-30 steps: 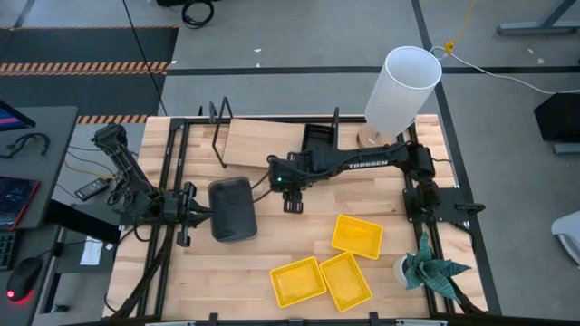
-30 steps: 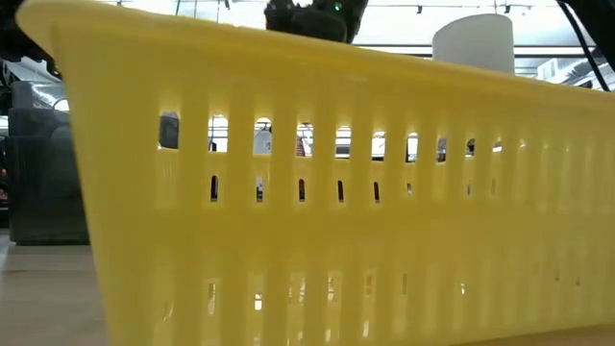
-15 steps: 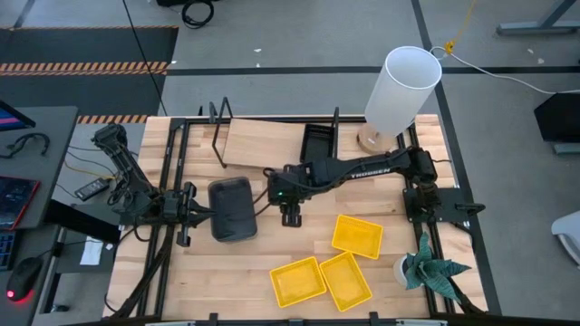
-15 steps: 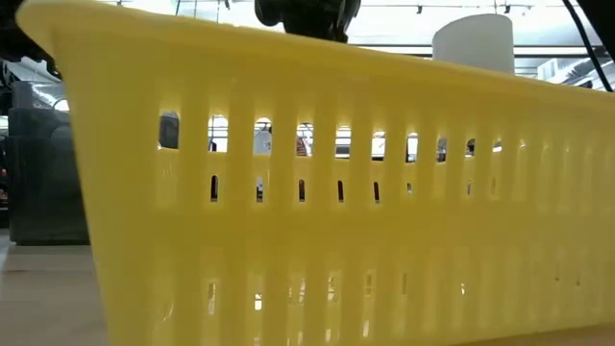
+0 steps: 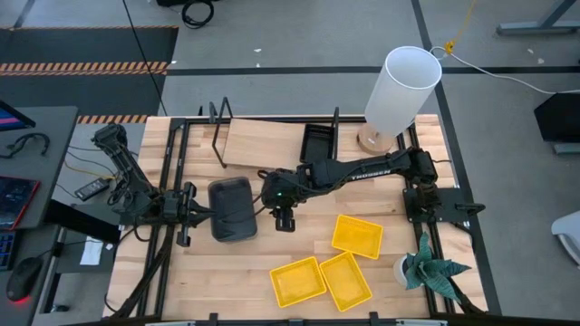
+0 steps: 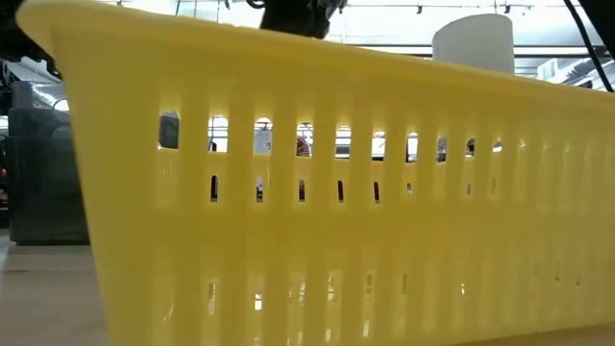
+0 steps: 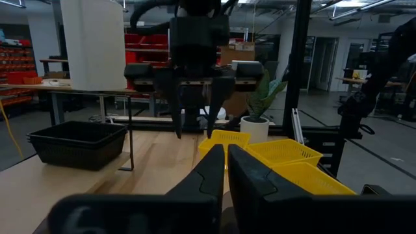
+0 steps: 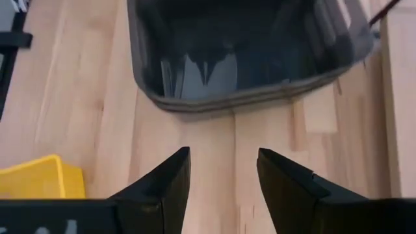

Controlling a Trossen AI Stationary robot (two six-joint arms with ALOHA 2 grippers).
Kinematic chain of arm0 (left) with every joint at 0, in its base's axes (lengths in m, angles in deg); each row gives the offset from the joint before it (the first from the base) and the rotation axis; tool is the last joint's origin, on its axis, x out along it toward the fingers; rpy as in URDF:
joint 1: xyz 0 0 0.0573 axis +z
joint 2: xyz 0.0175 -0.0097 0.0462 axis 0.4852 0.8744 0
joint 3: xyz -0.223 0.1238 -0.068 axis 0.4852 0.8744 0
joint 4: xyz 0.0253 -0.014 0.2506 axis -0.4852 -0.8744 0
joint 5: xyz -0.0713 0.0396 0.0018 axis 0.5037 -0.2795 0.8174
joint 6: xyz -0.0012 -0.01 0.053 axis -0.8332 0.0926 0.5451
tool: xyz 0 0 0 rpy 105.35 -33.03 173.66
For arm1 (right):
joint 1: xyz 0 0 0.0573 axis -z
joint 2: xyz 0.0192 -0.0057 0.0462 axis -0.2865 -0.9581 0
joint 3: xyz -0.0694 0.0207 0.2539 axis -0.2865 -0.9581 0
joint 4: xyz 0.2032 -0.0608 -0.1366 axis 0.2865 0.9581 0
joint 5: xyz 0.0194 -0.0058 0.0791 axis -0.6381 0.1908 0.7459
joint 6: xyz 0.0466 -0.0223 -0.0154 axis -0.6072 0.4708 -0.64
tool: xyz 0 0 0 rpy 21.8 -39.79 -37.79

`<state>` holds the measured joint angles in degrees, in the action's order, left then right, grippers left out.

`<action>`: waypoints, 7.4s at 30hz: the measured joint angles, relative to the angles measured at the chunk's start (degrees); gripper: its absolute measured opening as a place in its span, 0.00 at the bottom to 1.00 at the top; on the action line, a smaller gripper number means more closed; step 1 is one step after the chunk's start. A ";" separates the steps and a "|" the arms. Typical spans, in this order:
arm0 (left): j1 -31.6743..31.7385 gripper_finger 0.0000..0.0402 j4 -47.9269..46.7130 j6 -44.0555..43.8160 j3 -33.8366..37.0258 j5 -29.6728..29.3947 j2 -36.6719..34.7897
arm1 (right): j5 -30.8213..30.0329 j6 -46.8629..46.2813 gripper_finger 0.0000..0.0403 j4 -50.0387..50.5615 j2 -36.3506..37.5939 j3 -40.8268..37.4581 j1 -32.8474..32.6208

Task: Stack baskets on shelf by color
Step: Stack the bottom right yellow basket on top of the other top yellow basket

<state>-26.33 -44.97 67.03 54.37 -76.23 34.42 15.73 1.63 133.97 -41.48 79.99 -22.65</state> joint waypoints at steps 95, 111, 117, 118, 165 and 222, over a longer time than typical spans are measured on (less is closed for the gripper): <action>0.01 0.07 0.00 0.01 -0.01 0.01 0.00 | -7.13 0.47 0.45 -23.36 0.25 -5.37 -13.64; 0.02 0.08 0.00 0.00 -0.02 0.02 0.00 | -21.48 1.23 0.43 -0.41 13.64 -5.45 -14.39; 0.01 0.06 0.25 2.72 -0.02 0.01 -0.01 | -25.46 -1.47 0.39 -2.62 23.71 -16.75 -15.88; 0.01 0.06 0.31 4.52 -0.02 0.02 -0.02 | -25.49 -1.48 0.39 -4.35 26.05 -19.65 -15.91; 11.56 0.02 -22.77 -31.03 -10.38 -0.53 -0.04 | -8.53 -5.81 0.37 -61.78 85.60 -93.11 -0.48; 23.55 0.01 -13.62 -8.46 -12.39 24.98 7.13 | -10.52 -28.57 0.35 -32.28 77.86 -87.61 3.90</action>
<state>-2.78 -58.60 58.57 41.97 -51.24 41.54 5.21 -26.94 101.69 36.37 -7.62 -18.75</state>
